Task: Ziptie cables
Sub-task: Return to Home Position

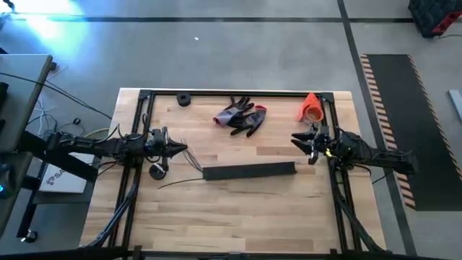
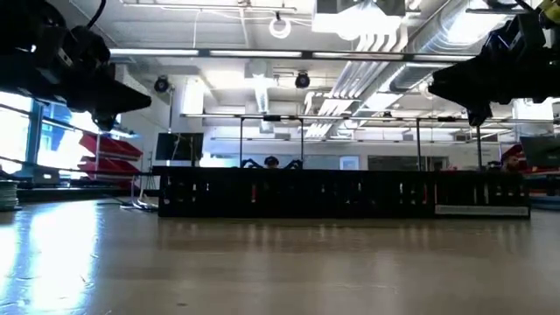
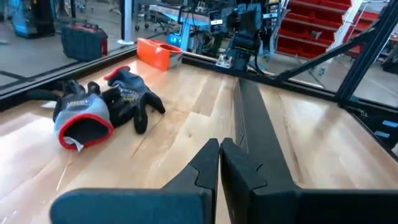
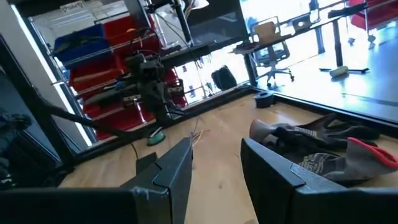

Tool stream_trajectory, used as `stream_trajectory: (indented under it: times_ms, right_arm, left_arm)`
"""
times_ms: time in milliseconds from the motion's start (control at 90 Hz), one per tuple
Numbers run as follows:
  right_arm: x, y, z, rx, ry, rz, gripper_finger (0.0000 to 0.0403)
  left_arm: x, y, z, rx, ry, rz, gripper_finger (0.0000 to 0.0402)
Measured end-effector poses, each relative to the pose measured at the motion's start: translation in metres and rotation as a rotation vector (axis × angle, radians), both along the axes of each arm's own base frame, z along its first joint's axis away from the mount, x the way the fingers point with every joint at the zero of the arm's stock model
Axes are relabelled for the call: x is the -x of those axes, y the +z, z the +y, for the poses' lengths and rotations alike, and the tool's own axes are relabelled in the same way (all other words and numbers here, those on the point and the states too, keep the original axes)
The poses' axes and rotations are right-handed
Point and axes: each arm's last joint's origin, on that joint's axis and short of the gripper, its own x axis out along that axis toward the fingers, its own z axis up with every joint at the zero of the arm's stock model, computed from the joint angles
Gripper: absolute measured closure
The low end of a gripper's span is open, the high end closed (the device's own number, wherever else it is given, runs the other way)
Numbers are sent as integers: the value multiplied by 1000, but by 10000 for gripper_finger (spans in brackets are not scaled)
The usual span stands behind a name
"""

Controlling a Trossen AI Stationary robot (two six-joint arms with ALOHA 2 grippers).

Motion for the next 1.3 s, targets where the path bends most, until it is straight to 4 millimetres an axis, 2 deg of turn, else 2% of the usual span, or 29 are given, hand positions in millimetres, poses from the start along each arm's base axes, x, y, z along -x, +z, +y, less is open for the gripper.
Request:
stream_trajectory:
  times_ms: [211,489,1300]
  right_arm:
    - [0,0,1,0,10,2,279]
    - [-1,0,11,0,114,-4,279]
    - [-1,0,11,0,116,-4,279]
  left_arm:
    - [0,0,0,0,0,0,402]
    - [0,0,0,0,0,0,402]
    - [0,0,0,-1,0,0,402]
